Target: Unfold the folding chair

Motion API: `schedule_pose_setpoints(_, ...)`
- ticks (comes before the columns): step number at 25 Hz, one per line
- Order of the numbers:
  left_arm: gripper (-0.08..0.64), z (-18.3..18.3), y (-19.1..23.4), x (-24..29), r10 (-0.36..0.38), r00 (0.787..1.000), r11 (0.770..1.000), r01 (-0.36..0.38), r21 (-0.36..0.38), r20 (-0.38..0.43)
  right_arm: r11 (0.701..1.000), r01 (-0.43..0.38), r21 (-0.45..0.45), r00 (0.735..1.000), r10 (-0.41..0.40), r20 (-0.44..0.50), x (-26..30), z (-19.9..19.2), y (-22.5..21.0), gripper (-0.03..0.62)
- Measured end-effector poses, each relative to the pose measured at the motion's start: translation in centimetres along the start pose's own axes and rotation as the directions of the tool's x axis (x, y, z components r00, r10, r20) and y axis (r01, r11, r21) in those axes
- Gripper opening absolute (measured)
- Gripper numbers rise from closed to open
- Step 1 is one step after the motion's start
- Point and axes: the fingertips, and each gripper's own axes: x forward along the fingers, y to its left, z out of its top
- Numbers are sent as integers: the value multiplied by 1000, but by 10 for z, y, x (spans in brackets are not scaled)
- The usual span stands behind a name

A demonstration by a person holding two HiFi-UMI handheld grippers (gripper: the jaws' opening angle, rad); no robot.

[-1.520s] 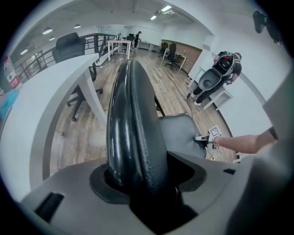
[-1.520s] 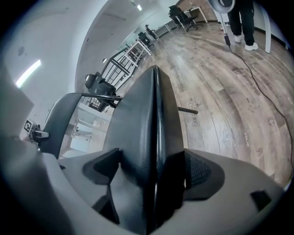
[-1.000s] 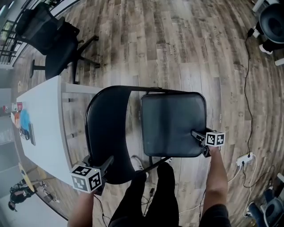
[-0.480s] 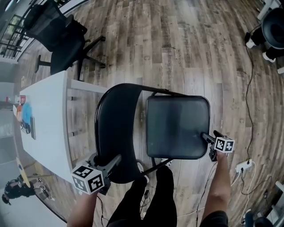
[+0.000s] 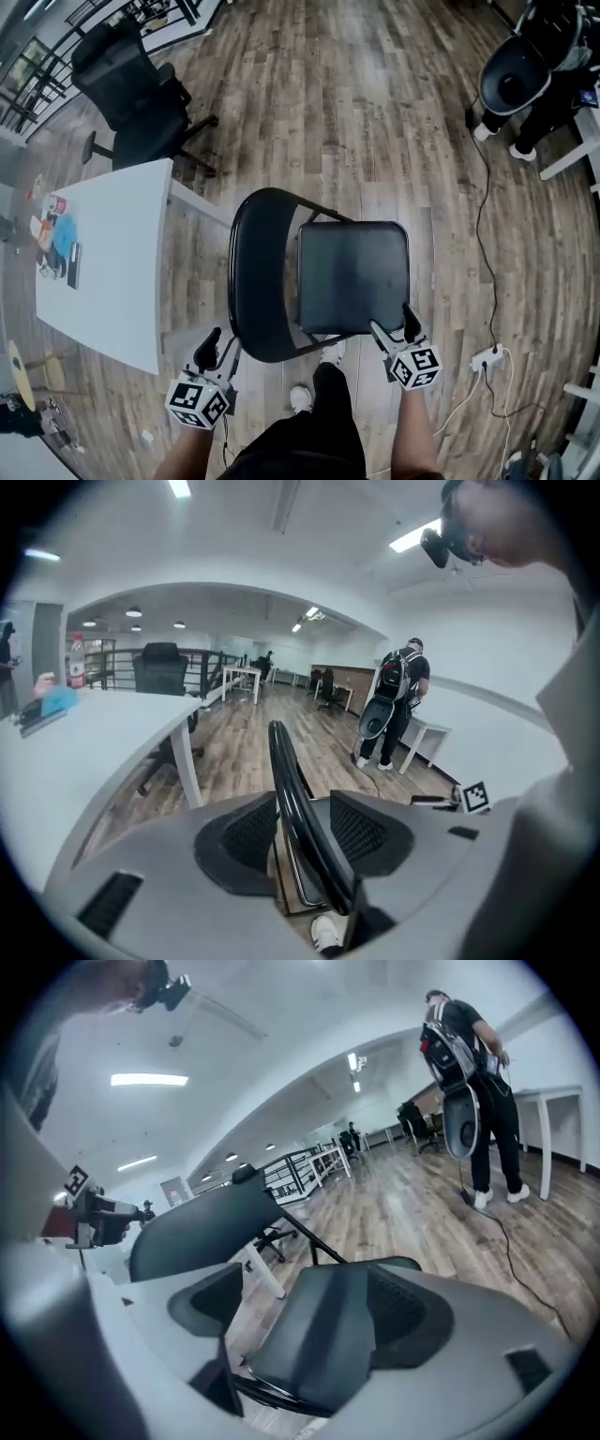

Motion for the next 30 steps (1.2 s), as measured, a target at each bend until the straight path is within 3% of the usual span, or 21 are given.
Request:
schedule_pose_setpoints(1, 163, 3, -2, -17, -5, 1000, 1000, 5, -2, 23, 999, 1, -39, 1000, 0, 22, -11, 12, 31, 420)
schedule_pose_setpoints(2, 129, 6, -5, -33, -17, 999, 1000, 17, -13, 46, 997, 9, -80, 999, -6, 48, -24, 25, 60, 344)
schedule_pose_setpoints(4, 59, 11, -15, -65, -42, 995, 999, 45, -30, 91, 985, 35, -170, 995, -18, 101, -50, 48, 110, 111)
schedule_pose_setpoints(6, 16, 13, -27, -100, -63, 989, 997, 67, -24, 131, 965, 65, -252, 991, -33, 127, -79, 64, 151, 27)
schedule_pose_setpoints(13, 6, 11, -92, -216, -210, 950, 977, 213, 12, 232, 885, 231, -405, 963, -148, 226, -227, 100, 258, 15)
schedule_pose_setpoints(19, 6, -3, -120, -298, -266, 929, 963, 266, 36, 258, 905, 199, -375, 948, -81, 307, -297, 101, 360, 15)
schedule_pose_setpoints(24, 6, -3, -142, -336, -257, 922, 966, 247, 72, 289, 870, 219, -442, 936, -59, 348, -326, 110, 393, 14)
schedule_pose_setpoints(30, 6, -3, -192, -351, -228, 926, 973, 208, 98, 302, 873, 195, -447, 936, -31, 350, -372, 99, 382, 14)
